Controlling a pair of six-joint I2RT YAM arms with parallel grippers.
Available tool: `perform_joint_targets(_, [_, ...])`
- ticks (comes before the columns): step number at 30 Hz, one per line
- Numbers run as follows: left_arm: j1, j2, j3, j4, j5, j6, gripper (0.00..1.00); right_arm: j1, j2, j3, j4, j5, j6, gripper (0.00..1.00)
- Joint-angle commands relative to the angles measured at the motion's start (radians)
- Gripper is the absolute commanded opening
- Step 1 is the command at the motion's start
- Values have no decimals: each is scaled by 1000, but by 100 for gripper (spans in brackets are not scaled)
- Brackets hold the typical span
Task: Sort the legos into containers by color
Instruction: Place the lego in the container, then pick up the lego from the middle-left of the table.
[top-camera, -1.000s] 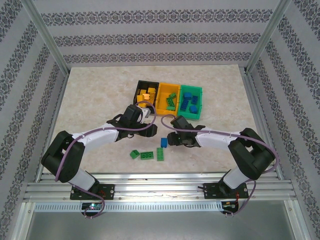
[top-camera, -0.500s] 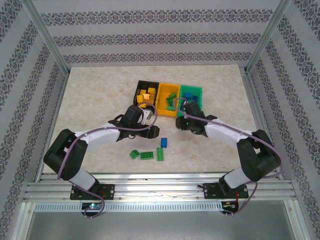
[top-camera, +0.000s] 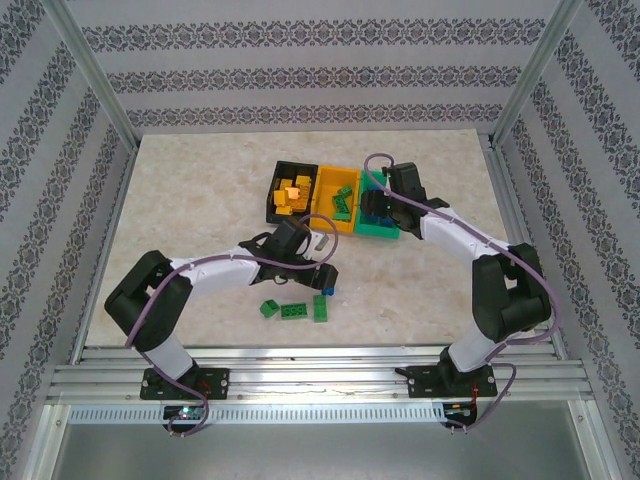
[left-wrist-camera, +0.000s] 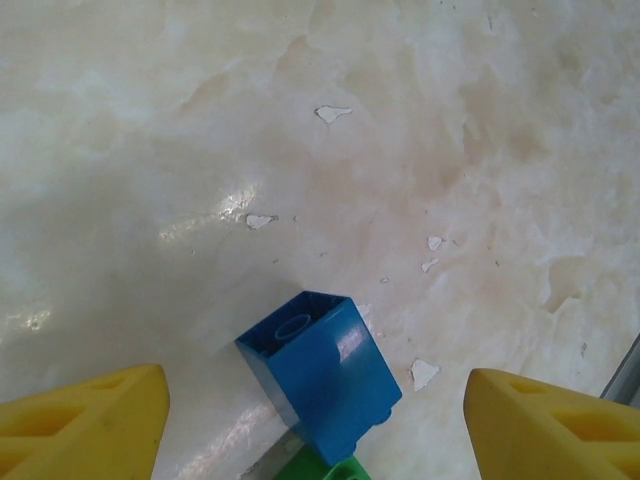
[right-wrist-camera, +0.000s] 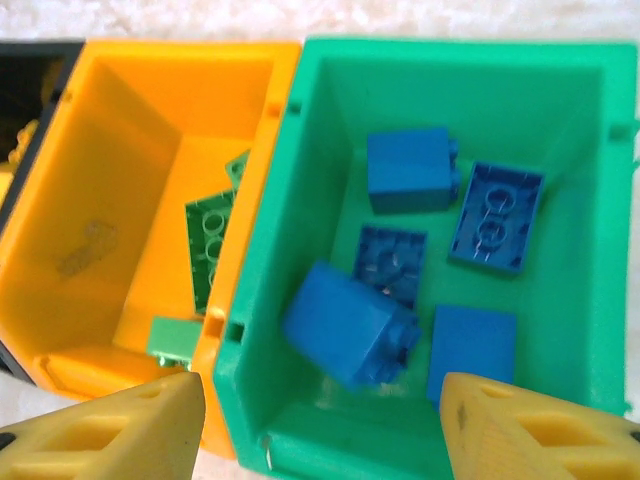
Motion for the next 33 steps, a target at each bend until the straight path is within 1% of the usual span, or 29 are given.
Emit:
perform_joint_targets(1, [-22, 56, 59, -75, -5, 23, 75, 9, -43, -63, 20, -30, -10, 64])
perform_joint_targets(6, [-53, 125, 144, -136, -11, 51, 75, 9, -124, -140, 16, -16, -21, 64])
perform_joint_targets(10, [-73, 167, 202, -208, -45, 68, 67, 9, -189, -186, 2, 10, -41, 65])
perform_joint_targets(12, [-82, 178, 215, -233, -61, 71, 60, 6, -212, -209, 1, 20, -47, 65])
perform_joint_targets(13, [-88, 182, 220, -243, -71, 70, 57, 4, -222, -222, 4, 24, -50, 65])
perform_joint_targets(16, [-98, 182, 215, -255, -76, 60, 55, -1, -240, -255, 19, 26, -50, 65])
perform_joint_targets(18, [-99, 179, 208, -256, -84, 46, 55, -5, -246, -267, 27, 16, -51, 65])
perform_joint_targets(20, [-99, 179, 210, -272, -102, 35, 62, -9, -252, -282, 37, 8, -53, 65])
perform_joint_targets(22, [-100, 183, 220, -296, -115, 30, 63, -11, -264, -300, 52, 8, -58, 65])
perform_joint_targets(24, [-103, 190, 233, -311, -122, 27, 57, -16, -276, -322, 67, 8, -62, 65])
perform_joint_targets(26, [-110, 204, 258, -330, -123, 24, 42, -25, -288, -349, 85, 1, -66, 65])
perform_joint_targets(27, [-114, 212, 271, -339, -125, 24, 37, -29, -293, -360, 94, -6, -64, 65])
perform_joint_targets(31, [-120, 233, 329, -373, -153, 23, 31, -40, -328, -424, 166, -32, -39, 65])
perform_joint_targets(33, [-120, 241, 370, -393, -172, 30, 30, -44, -334, -452, 206, -34, -28, 65])
